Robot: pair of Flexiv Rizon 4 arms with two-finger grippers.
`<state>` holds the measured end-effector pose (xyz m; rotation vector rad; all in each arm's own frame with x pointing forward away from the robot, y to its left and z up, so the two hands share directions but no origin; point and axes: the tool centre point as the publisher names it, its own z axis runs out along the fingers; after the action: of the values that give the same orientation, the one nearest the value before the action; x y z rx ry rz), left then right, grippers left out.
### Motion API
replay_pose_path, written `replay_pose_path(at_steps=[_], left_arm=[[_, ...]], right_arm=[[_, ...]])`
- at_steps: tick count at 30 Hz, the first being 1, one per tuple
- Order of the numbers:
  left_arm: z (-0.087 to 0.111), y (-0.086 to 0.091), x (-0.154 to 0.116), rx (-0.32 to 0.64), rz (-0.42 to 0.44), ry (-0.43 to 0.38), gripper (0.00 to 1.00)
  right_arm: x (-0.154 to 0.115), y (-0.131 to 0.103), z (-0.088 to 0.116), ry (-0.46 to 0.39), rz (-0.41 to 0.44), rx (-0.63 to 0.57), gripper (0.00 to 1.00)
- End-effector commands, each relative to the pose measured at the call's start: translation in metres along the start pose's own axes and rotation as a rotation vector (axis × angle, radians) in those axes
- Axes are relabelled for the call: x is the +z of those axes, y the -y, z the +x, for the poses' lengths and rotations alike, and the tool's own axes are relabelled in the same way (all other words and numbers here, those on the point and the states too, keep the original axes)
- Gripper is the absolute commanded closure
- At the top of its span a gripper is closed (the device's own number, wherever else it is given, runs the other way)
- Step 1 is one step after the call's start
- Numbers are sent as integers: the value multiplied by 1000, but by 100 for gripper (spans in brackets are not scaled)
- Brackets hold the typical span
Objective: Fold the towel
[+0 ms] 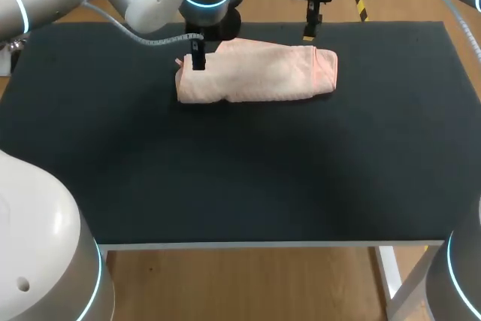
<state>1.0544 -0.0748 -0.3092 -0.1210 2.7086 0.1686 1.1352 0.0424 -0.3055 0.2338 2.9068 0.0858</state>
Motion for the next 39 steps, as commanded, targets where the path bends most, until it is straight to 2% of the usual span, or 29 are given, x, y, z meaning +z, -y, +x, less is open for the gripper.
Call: replay_pose_path(at_steps=[1, 25, 26, 28, 30, 32, 34, 37, 39], left_arm=[[-1, 0, 0, 0, 0, -3, 0], [-1, 0, 0, 0, 0, -3, 0], [-2, 5, 2, 1, 46, -50, 0], [-12, 16, 6, -119, 114, -211, 0], [-18, 19, 6, -192, 229, -325, 0], [-22, 19, 6, -266, 287, -373, 0], [-24, 13, 7, -293, 353, -416, 0], [-25, 0, 9, -301, 416, -447, 0], [-25, -10, 9, -266, 472, -464, 0]], right_arm=[[-1, 0, 0, -1, 1, 0, 0], [-1, 0, 0, -1, 1, 0, 0], [-1, 0, 0, -1, 1, 0, 0], [-1, 0, 0, -1, 1, 0, 0], [0, 7, -24, -27, 9, -87, 0], [-1, 10, -42, -95, -57, -151, 0], [3, 7, -48, -104, -61, -190, 0], [3, 7, -48, -104, -61, -190, 0], [3, 7, -48, -104, -61, -190, 0]])
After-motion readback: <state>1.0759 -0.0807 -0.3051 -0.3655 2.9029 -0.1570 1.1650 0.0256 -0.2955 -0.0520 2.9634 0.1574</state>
